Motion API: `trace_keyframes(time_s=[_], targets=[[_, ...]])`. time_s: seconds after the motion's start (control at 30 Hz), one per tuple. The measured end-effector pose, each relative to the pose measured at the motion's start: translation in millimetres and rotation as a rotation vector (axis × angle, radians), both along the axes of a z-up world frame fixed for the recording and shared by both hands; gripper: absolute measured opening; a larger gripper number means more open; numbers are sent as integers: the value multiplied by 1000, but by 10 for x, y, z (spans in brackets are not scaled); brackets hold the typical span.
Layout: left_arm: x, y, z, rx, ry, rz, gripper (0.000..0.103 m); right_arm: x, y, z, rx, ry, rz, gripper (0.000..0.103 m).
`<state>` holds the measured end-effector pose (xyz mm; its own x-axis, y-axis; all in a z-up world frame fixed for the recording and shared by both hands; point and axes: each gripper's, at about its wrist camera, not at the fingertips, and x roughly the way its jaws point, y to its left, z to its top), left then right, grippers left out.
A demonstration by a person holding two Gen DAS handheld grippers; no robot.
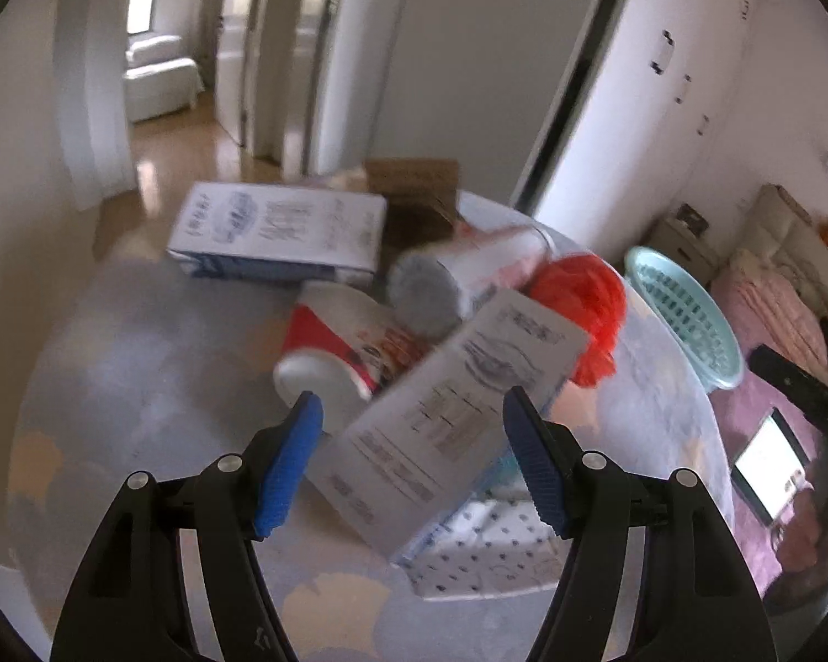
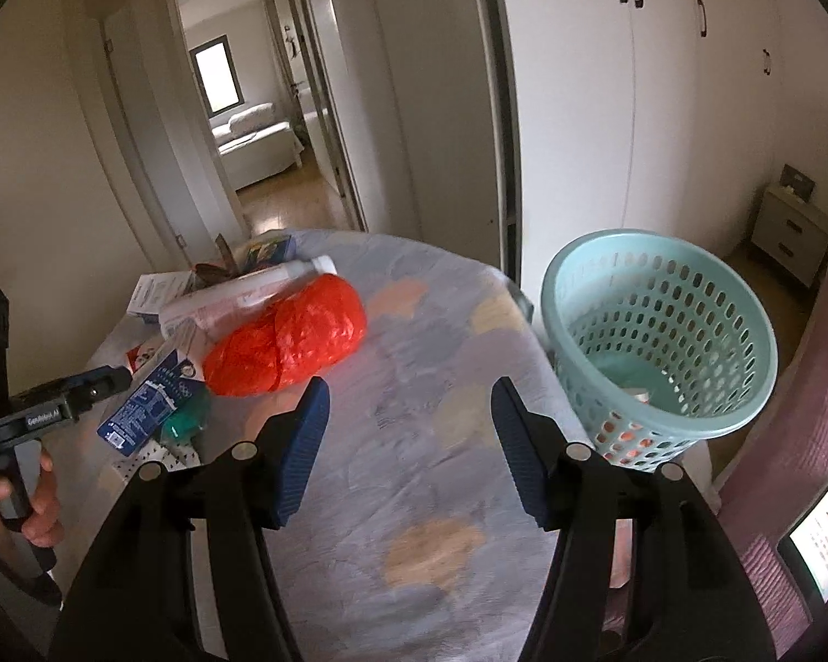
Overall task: Collect trash
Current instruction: 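Move both tools back to the table toward the red bag and milk carton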
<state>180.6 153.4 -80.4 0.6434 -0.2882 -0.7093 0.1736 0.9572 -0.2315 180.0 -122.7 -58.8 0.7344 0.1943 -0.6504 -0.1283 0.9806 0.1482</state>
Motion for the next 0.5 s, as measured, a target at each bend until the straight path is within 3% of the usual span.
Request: trace_keyframes(time_s=[0.27,0.33,0.5], targets=[[-254,-440,21,86,9,-194,70,137,128,-57,14,27,47,57],[-236,-524,26,156,-6,-166,70,184,180,-63,35,29,67,57],[-125,-361,58,152,-50,-107,72,316,311,-92,73,45,100,58]])
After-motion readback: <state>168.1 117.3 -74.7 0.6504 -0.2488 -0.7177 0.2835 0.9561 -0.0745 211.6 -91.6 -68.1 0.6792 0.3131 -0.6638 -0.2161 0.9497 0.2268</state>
